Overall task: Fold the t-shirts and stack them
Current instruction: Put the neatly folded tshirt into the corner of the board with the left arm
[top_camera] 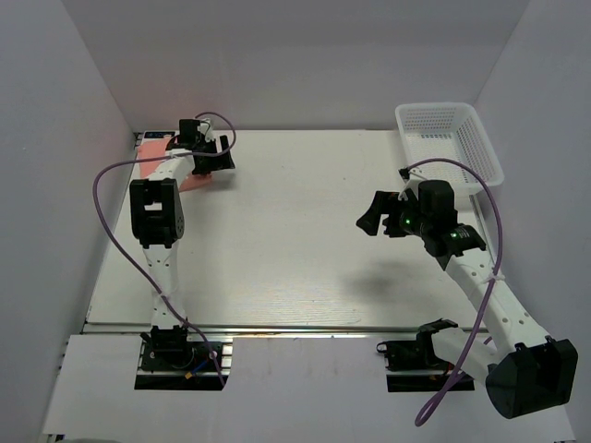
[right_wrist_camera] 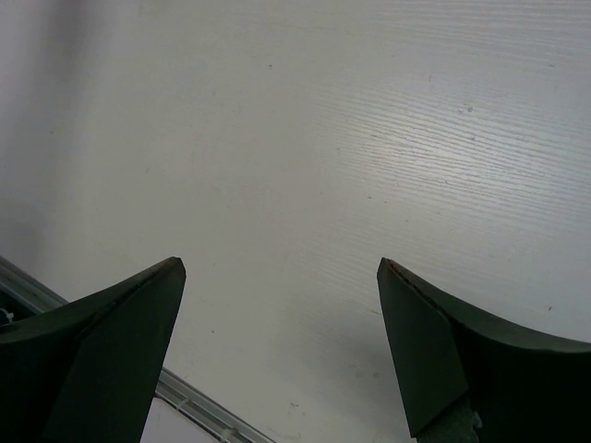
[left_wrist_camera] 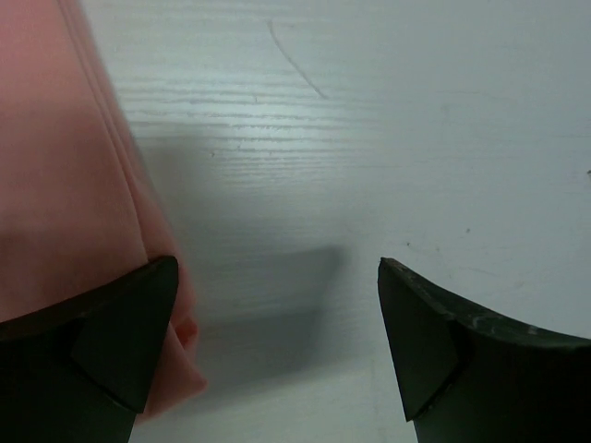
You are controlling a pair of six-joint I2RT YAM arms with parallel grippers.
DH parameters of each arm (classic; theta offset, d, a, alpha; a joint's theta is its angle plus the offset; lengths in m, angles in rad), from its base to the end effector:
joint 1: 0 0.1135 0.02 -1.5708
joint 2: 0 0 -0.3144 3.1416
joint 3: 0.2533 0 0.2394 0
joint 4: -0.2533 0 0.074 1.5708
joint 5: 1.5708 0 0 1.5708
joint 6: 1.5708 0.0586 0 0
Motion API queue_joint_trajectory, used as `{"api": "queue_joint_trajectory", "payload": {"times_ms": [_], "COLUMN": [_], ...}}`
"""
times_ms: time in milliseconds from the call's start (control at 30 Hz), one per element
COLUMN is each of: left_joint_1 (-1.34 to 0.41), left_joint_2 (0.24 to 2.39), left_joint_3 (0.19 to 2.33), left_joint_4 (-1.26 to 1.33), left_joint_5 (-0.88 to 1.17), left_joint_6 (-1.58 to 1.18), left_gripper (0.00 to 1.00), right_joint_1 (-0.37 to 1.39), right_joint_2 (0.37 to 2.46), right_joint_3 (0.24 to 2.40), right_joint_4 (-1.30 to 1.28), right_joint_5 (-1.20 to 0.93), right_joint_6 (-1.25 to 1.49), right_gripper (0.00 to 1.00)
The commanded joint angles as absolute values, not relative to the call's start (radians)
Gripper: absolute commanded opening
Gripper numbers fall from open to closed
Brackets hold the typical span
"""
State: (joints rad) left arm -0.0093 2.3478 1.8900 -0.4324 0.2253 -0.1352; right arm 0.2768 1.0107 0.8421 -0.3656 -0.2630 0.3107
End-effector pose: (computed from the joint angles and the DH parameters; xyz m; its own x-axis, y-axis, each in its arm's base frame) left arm 0.5572 -0.0183 0.1872 -0.7902 -0.1240 -0.6001 0.0435 0.9655 -0.2569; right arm 0.1920 0.0704 0.3336 -0.6128 0.1328 -0.7790 -0.3064 0.8687 0.3892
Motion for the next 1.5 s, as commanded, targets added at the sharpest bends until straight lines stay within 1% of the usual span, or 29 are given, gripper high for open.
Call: {"api": "queue_joint_trajectory", "payload": {"times_ms": [0, 100, 200, 333, 567, 733, 867, 967, 1000, 1033, 1067, 1100, 1133, 1167, 1233, 1267, 1300, 1333, 1367, 1433, 1467], "left_joint_1": [0.005, 0.005, 0.023, 0.023, 0.023, 0.023, 0.0, -0.011, -0.038, -0.055, -0.073, -0.116, -0.139, -0.161, -0.224, -0.247, -0.294, -0.316, -0.334, -0.379, -0.39], "left_joint_2": [2.362, 2.362, 2.349, 2.313, 2.283, 2.272, 2.201, 2.099, 2.059, 1.952, 1.89, 1.832, 1.777, 1.681, 1.585, 1.533, 1.417, 1.355, 1.298, 1.162, 1.128], "left_joint_3": [1.934, 1.908, 1.858, 1.849, 1.827, 1.85, 1.87, 1.881, 1.844, 1.806, 1.754, 1.65, 1.603, 1.564, 1.442, 1.336, 1.275, 1.211, 1.096, 1.016, 0.971], "left_joint_4": [-0.437, -0.437, -0.437, -0.472, -0.483, -0.503, -0.532, -0.568, -0.581, -0.548, -0.507, -0.473, -0.436, -0.436, -0.436, -0.42, -0.399, -0.373, -0.329, -0.328, -0.365], "left_joint_5": [0.21, 0.121, 0.068, 0.006, -0.003, 0.018, 0.029, 0.049, 0.049, 0.049, 0.063, 0.063, 0.063, 0.063, 0.055, 0.073, 0.086, 0.11, 0.126, 0.126, 0.108], "left_joint_6": [-0.155, -0.155, -0.155, -0.172, -0.138, -0.129, -0.111, -0.12, -0.132, -0.141, -0.15, -0.159, -0.16, -0.201, -0.238, -0.238, -0.267, -0.279, -0.29, -0.318, -0.33], "left_gripper": [1.0, 1.0, 1.0, 1.0, 1.0, 1.0, 1.0, 1.0, 1.0, 1.0, 1.0, 1.0, 1.0, 1.0, 1.0, 1.0, 1.0, 1.0, 1.0, 1.0, 1.0], "right_joint_1": [0.273, 0.272, 0.275, 0.273, 0.273, 0.275, 0.273, 0.275, 0.275, 0.275, 0.273, 0.275, 0.276, 0.273, 0.278, 0.278, 0.278, 0.275, 0.275, 0.273, 0.273], "right_joint_2": [0.999, 0.999, 1.008, 1.022, 1.023, 1.023, 1.023, 1.014, 1.008, 1.006, 1.002, 0.999, 0.997, 0.982, 0.97, 0.942, 0.928, 0.898, 0.869, 0.829, 0.816], "right_joint_3": [0.83, 0.827, 0.83, 0.836, 0.836, 0.847, 0.873, 0.885, 0.882, 0.876, 0.861, 0.842, 0.833, 0.815, 0.785, 0.776, 0.747, 0.732, 0.706, 0.67, 0.649], "right_joint_4": [-0.362, -0.361, -0.361, -0.359, -0.351, -0.347, -0.348, -0.333, -0.325, -0.318, -0.304, -0.29, -0.275, -0.272, -0.255, -0.253, -0.253, -0.249, -0.247, -0.261, -0.268], "right_joint_5": [-0.267, -0.267, -0.265, -0.273, -0.282, -0.275, -0.242, -0.247, -0.247, -0.252, -0.253, -0.25, -0.249, -0.255, -0.271, -0.281, -0.282, -0.278, -0.261, -0.232, -0.221], "right_joint_6": [0.304, 0.301, 0.298, 0.295, 0.296, 0.301, 0.302, 0.31, 0.314, 0.314, 0.319, 0.334, 0.34, 0.344, 0.354, 0.354, 0.354, 0.354, 0.359, 0.373, 0.376], "right_gripper": [0.9, 0.9, 0.9, 0.9, 0.9, 0.9, 0.9, 0.9, 0.9, 0.9, 0.9, 0.9, 0.9, 0.9, 0.9, 0.9, 0.9, 0.9, 0.9, 0.9, 0.9]}}
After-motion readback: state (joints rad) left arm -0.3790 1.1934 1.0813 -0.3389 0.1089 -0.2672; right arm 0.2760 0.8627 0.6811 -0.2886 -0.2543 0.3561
